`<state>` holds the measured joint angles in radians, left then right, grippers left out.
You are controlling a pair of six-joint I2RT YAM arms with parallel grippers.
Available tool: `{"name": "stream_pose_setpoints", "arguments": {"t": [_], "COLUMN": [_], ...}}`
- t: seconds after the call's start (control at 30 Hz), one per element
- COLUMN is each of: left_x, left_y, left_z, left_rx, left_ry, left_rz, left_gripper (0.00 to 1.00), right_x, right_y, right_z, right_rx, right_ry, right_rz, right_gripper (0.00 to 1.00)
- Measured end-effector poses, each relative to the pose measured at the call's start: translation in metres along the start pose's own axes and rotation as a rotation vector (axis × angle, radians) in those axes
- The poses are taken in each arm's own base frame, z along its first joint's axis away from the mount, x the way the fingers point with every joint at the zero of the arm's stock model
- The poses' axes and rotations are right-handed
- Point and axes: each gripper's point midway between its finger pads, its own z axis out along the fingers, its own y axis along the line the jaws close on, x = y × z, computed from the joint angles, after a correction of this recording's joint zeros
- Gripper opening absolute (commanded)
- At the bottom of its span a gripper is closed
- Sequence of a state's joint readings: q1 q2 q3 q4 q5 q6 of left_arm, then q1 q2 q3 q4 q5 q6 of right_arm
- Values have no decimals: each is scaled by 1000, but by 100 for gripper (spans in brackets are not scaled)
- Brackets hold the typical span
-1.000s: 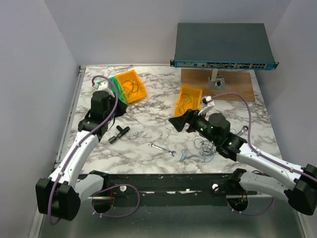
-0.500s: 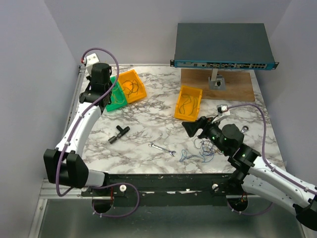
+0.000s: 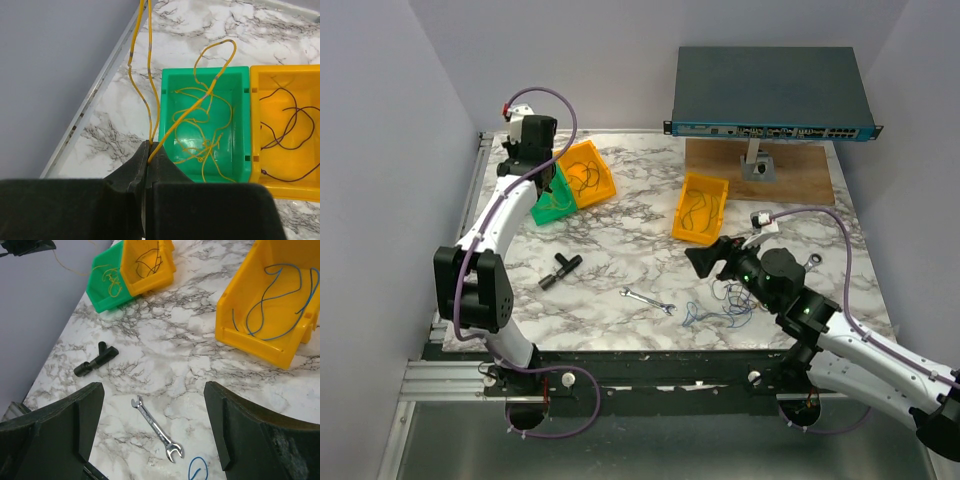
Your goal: Untangle the cables
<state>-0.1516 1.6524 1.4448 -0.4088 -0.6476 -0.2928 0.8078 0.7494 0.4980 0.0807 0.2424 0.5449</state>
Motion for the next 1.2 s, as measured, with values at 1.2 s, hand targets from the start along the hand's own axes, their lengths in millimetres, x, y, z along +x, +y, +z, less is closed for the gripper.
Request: {"name": "stream_pose_setpoints", "arguments": {"t": [1.2], "left_x": [169], "left_y": [-62], "left_z": [28], "left_rx": [300], "left_ry": [821], "left_rz": [320], "left_gripper": [32], "right_x": [6], "right_y": [0], "right_z": [8], "right_rx": [1], "right_ry": [17], "right_rz": [0], "right_gripper": [90]}}
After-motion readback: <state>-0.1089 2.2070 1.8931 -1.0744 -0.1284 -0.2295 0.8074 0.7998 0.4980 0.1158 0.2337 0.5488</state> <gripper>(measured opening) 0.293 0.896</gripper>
